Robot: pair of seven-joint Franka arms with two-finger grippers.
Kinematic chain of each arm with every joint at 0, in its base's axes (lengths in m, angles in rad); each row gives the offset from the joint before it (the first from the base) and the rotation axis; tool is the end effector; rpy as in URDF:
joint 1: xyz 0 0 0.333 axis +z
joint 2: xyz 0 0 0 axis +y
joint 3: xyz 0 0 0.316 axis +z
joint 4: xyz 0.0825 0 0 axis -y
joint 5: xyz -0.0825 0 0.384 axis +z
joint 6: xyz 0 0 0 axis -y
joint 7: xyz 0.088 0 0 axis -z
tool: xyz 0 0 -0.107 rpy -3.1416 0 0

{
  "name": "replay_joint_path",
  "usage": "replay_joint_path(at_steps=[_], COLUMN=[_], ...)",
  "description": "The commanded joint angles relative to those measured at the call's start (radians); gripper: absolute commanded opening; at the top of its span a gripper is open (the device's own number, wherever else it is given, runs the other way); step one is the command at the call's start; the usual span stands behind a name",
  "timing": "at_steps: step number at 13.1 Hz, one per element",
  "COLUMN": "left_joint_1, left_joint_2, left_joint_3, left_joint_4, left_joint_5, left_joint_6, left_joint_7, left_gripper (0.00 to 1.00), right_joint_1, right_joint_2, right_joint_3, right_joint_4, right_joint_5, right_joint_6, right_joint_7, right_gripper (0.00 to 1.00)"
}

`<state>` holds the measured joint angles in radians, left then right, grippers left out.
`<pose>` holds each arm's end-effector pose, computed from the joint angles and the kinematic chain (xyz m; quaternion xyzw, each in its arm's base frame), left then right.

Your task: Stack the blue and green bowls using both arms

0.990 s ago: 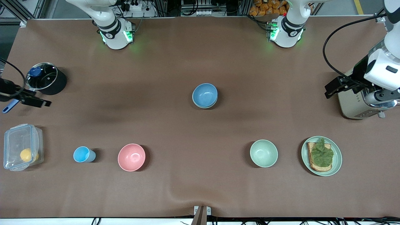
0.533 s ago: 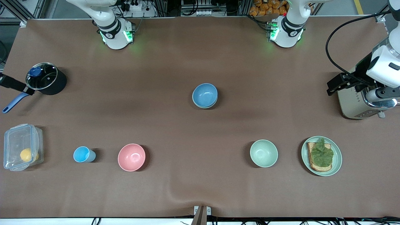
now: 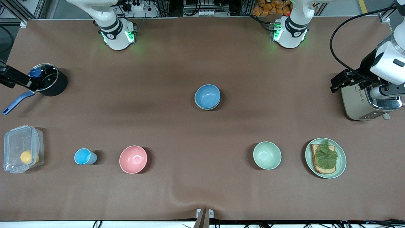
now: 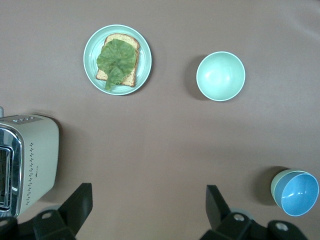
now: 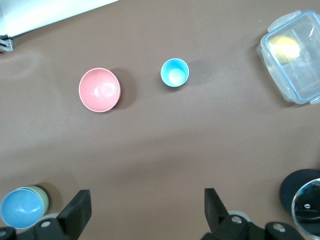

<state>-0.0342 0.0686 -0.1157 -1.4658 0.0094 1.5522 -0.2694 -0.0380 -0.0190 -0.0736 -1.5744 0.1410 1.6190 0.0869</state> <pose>0.5686 -0.0823 0.6339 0.9982 0.0600 0.0091 0.0012 0.5519 -0.0478 0.6387 -0.9919 0.1000 -0.0326 0.0707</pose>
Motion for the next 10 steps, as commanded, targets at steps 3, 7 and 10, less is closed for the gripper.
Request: replay_joint_path(at_steps=[3, 7, 10], left_joint_1=[-0.007, 0.002, 0.002], left_joint_2=[-0.032, -0.036, -0.038], left_joint_3=[0.021, 0.034, 0.036], left_joint_4=[-0.018, -0.018, -0.018], left_joint_5=[-0.019, -0.022, -0.028], left_joint_6=[-0.031, -0.034, -0.043], left_joint_7=[0.056, 0.058, 0.058], left_gripper=[1.00, 1.00, 1.00], right_joint_1=[0.035, 0.035, 0.036], right_joint_2=[-0.001, 0.001, 0.001], right_joint_3=[0.006, 0.049, 0.051], right_joint_4=[0.004, 0.001, -0.001], right_joint_5=[-0.038, -0.145, -0.147], right_joint_6=[0.016, 0.025, 0.030], right_joint_7=[-0.012, -0.039, -0.049], right_gripper=[1.00, 1.00, 1.00])
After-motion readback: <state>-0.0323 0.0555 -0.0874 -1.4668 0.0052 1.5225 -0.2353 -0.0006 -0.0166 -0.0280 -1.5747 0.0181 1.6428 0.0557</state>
